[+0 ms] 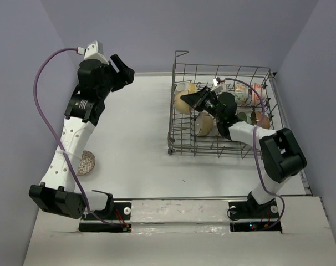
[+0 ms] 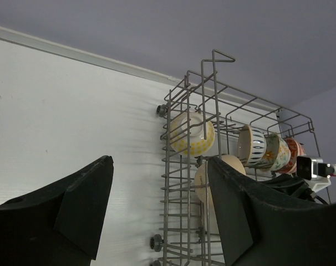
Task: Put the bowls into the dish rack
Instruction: Turn the bowl upside down over the dish rack.
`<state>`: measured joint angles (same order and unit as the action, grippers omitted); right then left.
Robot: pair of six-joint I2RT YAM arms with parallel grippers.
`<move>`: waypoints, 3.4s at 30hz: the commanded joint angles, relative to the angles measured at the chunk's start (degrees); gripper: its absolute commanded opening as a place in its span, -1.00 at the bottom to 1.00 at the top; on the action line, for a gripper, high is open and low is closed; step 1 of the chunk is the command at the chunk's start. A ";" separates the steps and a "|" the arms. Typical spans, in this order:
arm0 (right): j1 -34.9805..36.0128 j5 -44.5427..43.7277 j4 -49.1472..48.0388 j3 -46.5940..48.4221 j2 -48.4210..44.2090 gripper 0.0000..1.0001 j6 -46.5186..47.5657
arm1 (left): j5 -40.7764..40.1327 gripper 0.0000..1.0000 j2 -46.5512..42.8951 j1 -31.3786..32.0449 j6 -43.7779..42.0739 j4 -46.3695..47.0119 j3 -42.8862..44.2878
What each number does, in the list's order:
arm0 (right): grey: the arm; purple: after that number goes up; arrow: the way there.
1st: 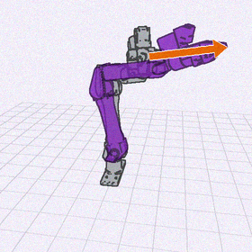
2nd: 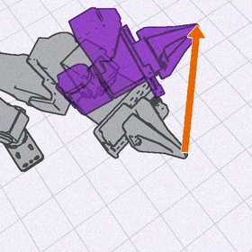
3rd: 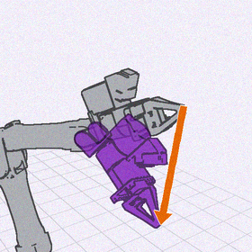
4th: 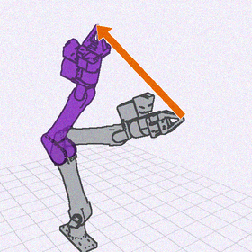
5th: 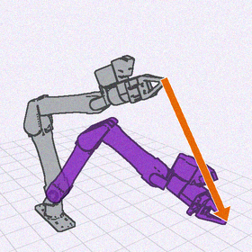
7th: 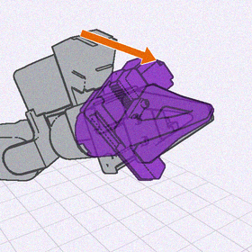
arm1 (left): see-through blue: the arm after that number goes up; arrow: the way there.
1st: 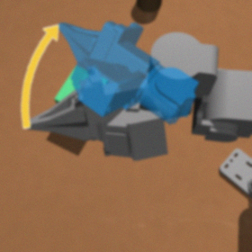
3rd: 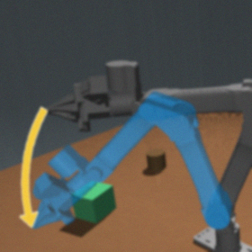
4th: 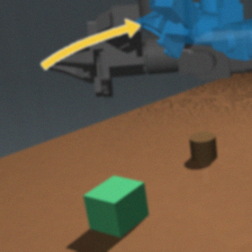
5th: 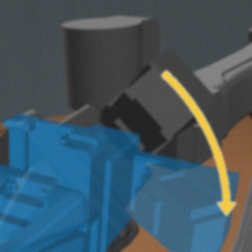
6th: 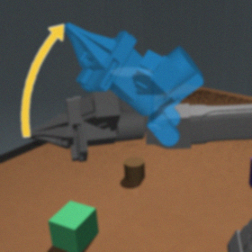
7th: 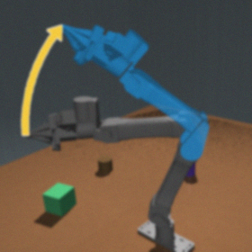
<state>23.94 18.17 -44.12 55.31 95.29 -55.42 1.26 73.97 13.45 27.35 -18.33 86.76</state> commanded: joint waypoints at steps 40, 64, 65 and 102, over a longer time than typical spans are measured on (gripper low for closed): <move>-1.88 -10.25 7.53 3.49 1.31 -0.85 -0.93 | 1.47 0.55 -3.84 -1.15 -0.20 3.12 -1.68; -1.88 -20.90 28.47 10.08 1.30 -0.62 9.18 | 2.17 0.55 -3.66 -1.15 -0.02 3.03 -1.77; -1.88 -21.16 29.00 10.60 1.48 -0.62 9.45 | 2.17 0.55 -3.66 -1.15 0.07 2.95 -1.68; -1.88 -20.38 35.95 14.39 8.60 -0.98 13.59 | 2.79 0.55 -2.87 -1.15 -0.11 2.86 -1.51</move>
<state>25.12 2.90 -10.41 69.36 100.95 -45.19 3.29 72.16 12.62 27.51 -17.78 85.73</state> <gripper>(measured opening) 0.193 0.775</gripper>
